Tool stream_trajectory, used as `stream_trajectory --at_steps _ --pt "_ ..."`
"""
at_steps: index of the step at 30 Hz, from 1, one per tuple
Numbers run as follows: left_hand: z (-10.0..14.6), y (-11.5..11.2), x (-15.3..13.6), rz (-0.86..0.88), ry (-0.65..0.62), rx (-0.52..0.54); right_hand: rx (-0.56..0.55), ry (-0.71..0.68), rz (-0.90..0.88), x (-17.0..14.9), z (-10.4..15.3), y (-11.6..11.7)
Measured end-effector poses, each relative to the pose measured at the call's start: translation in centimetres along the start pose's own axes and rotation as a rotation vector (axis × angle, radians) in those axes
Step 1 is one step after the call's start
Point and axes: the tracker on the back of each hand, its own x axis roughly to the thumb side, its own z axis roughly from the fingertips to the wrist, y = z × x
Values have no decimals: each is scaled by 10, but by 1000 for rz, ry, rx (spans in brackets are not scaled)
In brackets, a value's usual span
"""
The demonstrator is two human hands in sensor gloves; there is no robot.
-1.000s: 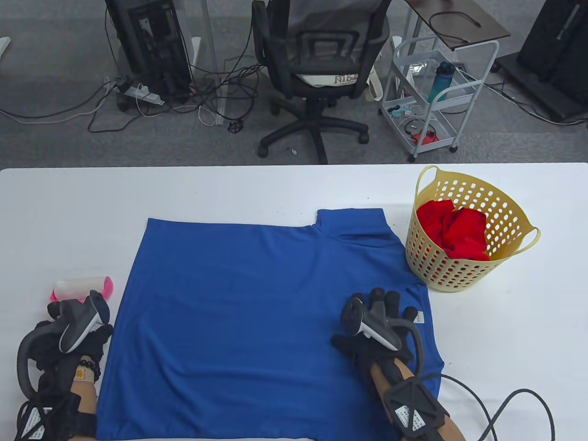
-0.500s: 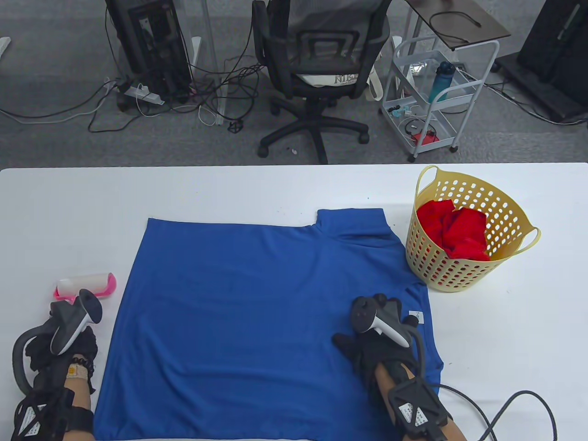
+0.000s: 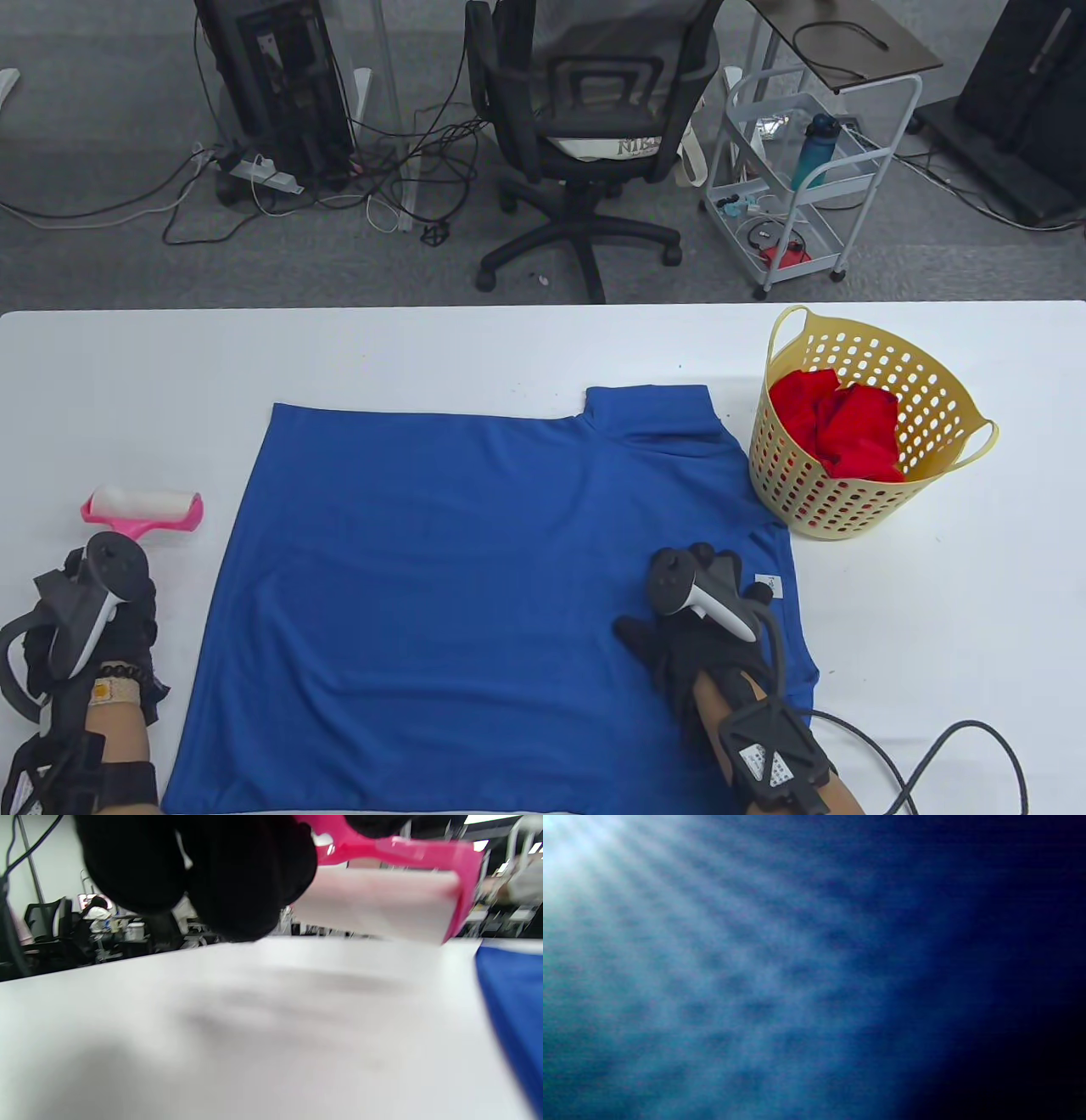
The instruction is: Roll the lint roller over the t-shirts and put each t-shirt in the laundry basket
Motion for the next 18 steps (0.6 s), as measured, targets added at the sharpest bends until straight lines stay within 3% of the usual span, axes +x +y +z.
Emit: stream_trajectory --at_steps 2,6,12,18 --pt "9 15 7 83 -86 91 1 -1 0 0 0 0" --pt "31 30 30 188 -277 92 1 -2 0 0 0 0" --pt "76 39 82 58 -508 97 1 -2 0 0 0 0" --pt "100 30 113 -40 -632 -12 1 -2 0 0 0 0"
